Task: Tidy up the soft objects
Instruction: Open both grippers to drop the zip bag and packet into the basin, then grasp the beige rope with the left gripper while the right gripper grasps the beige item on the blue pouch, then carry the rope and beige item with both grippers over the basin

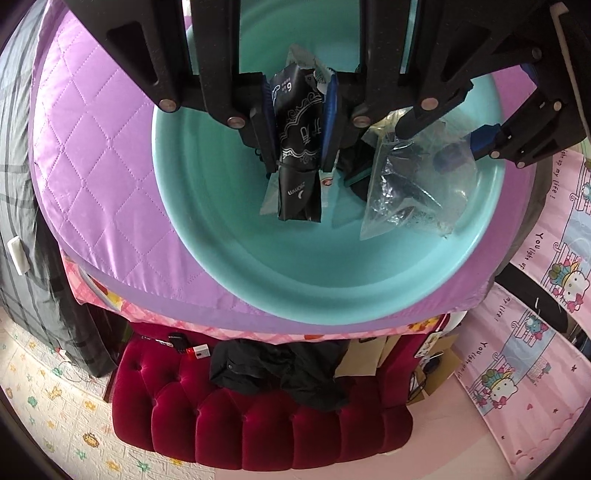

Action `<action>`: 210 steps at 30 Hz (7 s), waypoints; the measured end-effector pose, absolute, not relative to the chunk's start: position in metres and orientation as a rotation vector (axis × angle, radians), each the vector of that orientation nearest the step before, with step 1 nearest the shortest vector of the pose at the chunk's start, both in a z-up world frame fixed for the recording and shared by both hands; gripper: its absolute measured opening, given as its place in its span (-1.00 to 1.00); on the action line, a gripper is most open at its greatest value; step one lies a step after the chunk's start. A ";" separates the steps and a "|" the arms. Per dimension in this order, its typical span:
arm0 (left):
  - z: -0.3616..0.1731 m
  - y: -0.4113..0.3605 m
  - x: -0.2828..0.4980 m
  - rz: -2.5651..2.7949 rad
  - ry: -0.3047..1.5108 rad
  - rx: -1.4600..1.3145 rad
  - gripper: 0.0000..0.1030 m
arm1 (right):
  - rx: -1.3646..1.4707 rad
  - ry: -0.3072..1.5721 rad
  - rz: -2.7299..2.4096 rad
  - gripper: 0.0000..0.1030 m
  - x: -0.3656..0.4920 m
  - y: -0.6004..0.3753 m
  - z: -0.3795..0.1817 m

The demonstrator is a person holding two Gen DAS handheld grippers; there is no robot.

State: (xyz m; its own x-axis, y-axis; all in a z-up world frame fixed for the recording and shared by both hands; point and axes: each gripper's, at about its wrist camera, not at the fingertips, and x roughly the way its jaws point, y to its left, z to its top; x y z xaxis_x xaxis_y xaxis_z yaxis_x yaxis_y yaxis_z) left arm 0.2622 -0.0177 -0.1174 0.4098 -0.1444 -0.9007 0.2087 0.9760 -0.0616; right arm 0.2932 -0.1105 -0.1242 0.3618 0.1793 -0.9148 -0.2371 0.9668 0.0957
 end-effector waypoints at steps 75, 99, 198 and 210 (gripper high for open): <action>-0.150 0.016 0.025 -0.124 1.157 0.024 1.00 | -0.046 1.046 0.172 1.00 0.051 -0.170 -0.121; -0.187 0.019 0.036 -0.178 1.261 -0.051 -0.44 | -0.110 1.163 0.216 1.00 0.063 -0.142 -0.160; -0.044 -0.014 0.155 -0.353 1.023 0.006 -0.68 | -0.104 1.073 0.336 -0.90 0.161 -0.117 -0.053; -0.069 -0.020 0.217 -0.325 1.062 -0.014 -0.68 | -0.084 1.087 0.316 -0.90 0.228 -0.114 -0.074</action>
